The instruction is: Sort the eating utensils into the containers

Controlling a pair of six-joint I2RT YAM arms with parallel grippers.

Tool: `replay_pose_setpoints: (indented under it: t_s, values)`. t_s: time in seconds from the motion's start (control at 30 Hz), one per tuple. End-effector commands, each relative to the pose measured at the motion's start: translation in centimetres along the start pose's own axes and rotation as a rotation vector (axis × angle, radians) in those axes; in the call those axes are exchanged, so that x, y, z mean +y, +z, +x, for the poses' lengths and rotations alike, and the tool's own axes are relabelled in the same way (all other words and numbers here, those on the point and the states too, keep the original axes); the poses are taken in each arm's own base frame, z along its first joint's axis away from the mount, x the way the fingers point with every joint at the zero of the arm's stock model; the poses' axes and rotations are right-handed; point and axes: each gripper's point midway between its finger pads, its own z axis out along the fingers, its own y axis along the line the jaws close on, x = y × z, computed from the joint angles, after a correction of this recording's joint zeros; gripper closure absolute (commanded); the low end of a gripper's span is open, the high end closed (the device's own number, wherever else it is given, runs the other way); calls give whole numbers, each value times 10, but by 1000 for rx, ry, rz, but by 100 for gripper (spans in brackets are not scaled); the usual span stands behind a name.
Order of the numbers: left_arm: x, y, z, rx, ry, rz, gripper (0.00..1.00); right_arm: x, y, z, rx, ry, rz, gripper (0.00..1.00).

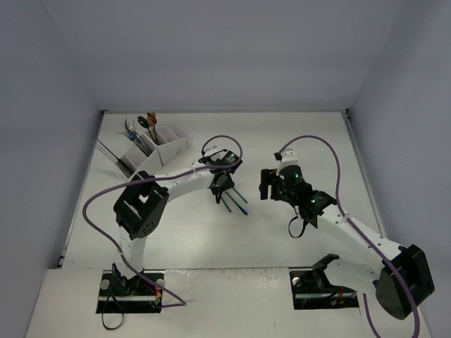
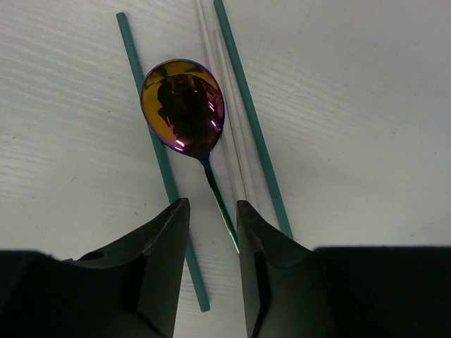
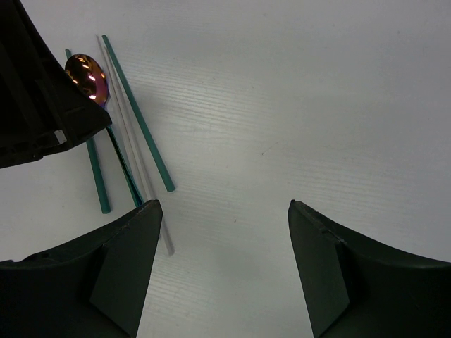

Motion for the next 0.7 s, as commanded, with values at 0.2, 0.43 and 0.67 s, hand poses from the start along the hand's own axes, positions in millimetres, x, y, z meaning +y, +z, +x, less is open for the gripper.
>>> replay_pose_setpoints:
  t_s: [0.2,0.43,0.67]
  values:
    - [-3,0,-6,-10,-67,-8,74,-3,0,-11,-47,17,17,31]
    - [7,7,0,7,-56,-45,78,-3,1,-11,-45,15,19,30]
    - [32,11,3,22,-50,-94,89,-3,1,-11,-45,16,18,31]
